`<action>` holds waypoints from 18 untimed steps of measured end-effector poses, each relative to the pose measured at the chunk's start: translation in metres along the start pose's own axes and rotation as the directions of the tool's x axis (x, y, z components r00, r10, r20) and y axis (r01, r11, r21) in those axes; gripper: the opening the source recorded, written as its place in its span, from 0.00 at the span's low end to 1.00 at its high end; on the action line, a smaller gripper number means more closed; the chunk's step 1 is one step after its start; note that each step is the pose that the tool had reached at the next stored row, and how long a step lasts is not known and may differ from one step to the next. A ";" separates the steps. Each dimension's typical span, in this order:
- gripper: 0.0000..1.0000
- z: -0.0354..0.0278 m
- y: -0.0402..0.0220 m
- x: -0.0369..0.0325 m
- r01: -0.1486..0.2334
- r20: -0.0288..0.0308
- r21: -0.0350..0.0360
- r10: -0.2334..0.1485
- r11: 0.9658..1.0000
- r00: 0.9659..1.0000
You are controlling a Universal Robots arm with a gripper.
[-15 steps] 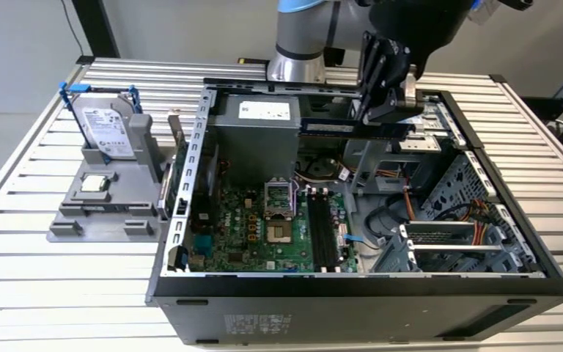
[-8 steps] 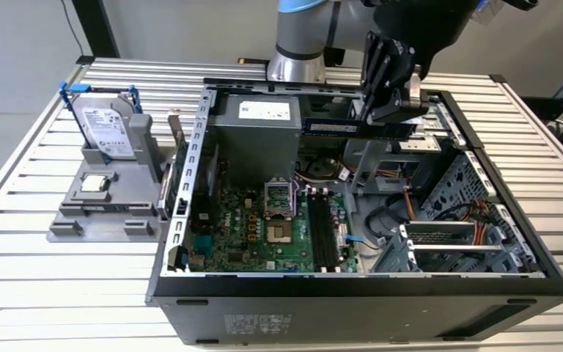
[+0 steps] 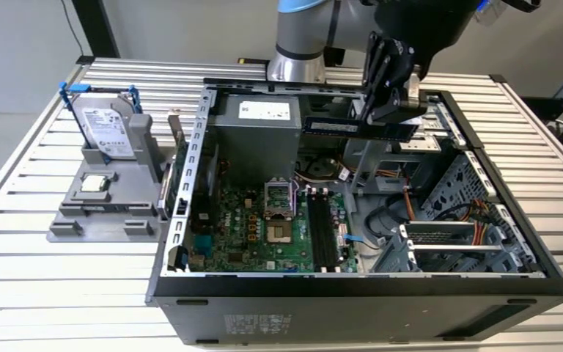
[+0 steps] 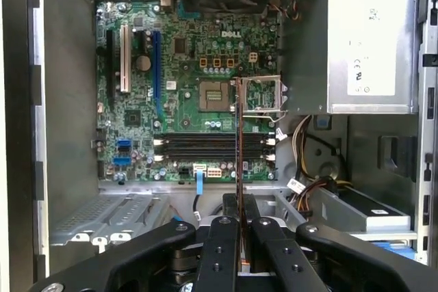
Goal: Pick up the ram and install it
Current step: 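Insert the ram into the slot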
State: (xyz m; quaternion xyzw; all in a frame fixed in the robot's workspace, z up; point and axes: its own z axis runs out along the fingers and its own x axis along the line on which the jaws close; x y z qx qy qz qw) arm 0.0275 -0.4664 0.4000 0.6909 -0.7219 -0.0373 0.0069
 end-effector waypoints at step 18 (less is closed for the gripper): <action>0.00 -0.0001 -0.0024 -0.0001 -0.028 0.002 0.001 0.028 1.000 1.000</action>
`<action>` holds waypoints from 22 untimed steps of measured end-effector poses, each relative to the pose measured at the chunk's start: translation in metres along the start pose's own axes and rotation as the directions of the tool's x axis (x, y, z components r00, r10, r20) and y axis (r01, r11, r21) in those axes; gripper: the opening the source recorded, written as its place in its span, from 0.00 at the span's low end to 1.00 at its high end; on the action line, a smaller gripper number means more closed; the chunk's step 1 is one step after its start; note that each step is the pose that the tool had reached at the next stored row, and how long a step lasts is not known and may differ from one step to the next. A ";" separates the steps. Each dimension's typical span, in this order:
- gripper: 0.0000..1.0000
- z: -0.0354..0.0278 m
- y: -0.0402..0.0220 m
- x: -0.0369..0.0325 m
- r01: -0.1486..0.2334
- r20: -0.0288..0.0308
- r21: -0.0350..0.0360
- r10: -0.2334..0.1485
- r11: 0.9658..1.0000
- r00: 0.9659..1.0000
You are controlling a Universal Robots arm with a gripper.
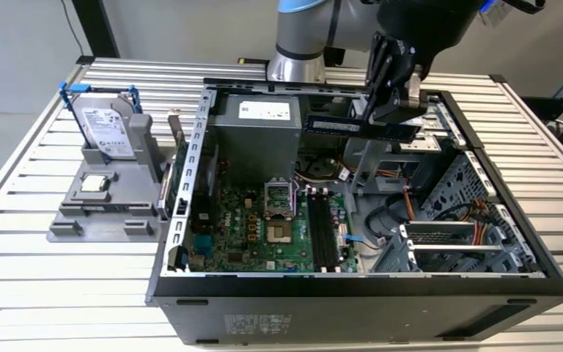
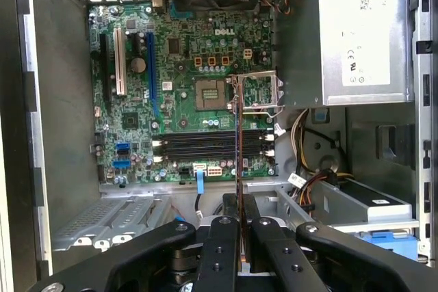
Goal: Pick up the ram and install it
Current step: 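Insert the ram into the slot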
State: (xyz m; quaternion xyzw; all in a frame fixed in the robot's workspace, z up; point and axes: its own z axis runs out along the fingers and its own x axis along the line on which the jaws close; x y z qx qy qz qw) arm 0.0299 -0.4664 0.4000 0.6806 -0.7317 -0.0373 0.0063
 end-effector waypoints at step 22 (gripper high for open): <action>0.00 0.0000 0.0000 0.0000 -0.280 0.020 0.009 0.280 0.960 0.960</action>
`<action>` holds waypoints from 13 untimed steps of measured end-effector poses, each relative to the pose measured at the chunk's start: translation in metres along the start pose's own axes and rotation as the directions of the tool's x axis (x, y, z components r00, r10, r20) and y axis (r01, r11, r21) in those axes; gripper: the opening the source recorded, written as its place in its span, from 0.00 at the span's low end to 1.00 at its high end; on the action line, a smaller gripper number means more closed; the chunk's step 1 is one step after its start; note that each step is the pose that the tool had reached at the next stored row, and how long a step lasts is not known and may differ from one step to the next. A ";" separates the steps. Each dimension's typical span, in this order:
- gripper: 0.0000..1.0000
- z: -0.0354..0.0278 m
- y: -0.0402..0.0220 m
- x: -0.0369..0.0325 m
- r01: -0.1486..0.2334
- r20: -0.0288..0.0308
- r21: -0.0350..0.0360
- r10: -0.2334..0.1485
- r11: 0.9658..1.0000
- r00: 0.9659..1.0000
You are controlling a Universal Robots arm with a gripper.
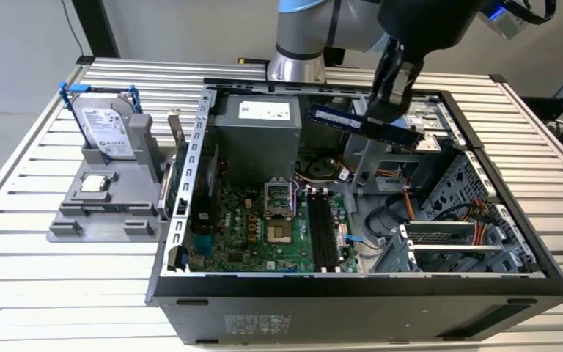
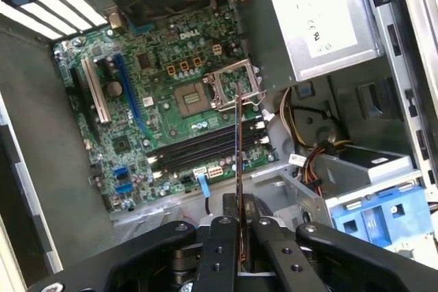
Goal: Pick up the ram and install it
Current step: 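Insert the ram into the slot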
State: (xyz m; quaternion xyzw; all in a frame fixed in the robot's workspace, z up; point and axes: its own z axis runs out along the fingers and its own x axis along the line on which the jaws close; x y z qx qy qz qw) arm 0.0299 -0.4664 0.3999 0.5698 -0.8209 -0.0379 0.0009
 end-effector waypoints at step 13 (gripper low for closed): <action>0.00 0.0000 0.0000 0.0000 -0.161 0.011 0.006 0.161 0.987 0.987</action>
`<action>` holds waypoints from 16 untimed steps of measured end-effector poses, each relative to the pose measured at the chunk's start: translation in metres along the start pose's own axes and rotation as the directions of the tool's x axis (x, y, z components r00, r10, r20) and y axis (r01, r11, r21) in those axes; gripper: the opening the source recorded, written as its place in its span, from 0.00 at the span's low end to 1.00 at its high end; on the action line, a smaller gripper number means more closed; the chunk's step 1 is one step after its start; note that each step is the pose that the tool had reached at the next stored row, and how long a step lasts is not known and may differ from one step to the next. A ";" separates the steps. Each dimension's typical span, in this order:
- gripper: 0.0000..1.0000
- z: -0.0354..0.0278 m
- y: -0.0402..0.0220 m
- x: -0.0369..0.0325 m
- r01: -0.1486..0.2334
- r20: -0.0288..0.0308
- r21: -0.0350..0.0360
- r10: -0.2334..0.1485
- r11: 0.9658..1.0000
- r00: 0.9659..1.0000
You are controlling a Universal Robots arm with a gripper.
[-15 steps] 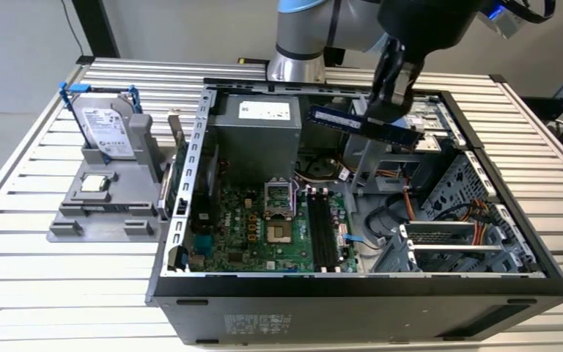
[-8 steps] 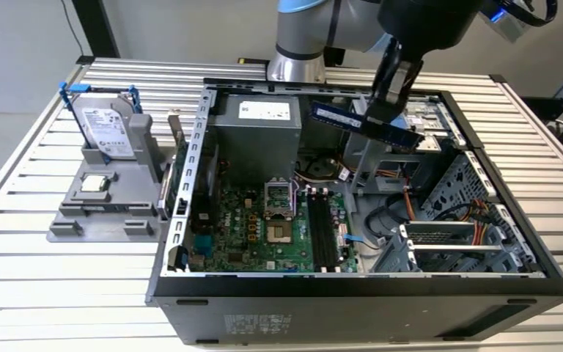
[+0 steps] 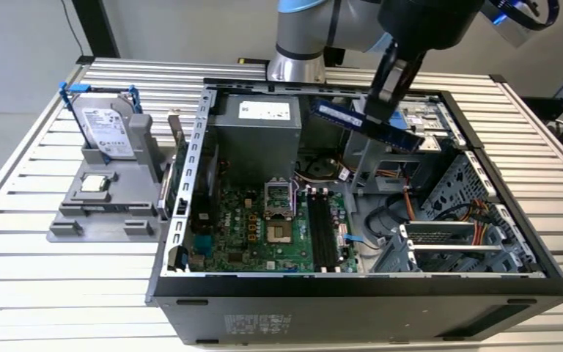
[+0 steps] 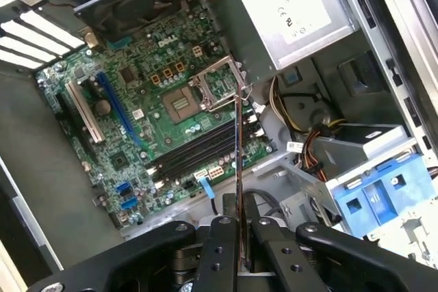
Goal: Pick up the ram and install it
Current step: 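Insert the ram into the slot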
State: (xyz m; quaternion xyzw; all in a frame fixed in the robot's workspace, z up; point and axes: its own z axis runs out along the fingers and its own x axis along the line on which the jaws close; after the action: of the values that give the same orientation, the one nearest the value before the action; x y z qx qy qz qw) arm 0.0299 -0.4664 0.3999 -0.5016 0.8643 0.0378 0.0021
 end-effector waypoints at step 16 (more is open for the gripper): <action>0.00 0.0000 0.0000 0.0000 -0.166 0.011 0.006 0.166 0.986 0.986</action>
State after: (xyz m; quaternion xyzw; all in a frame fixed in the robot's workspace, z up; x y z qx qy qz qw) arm 0.0299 -0.4664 0.3999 -0.4275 0.9032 0.0375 0.0053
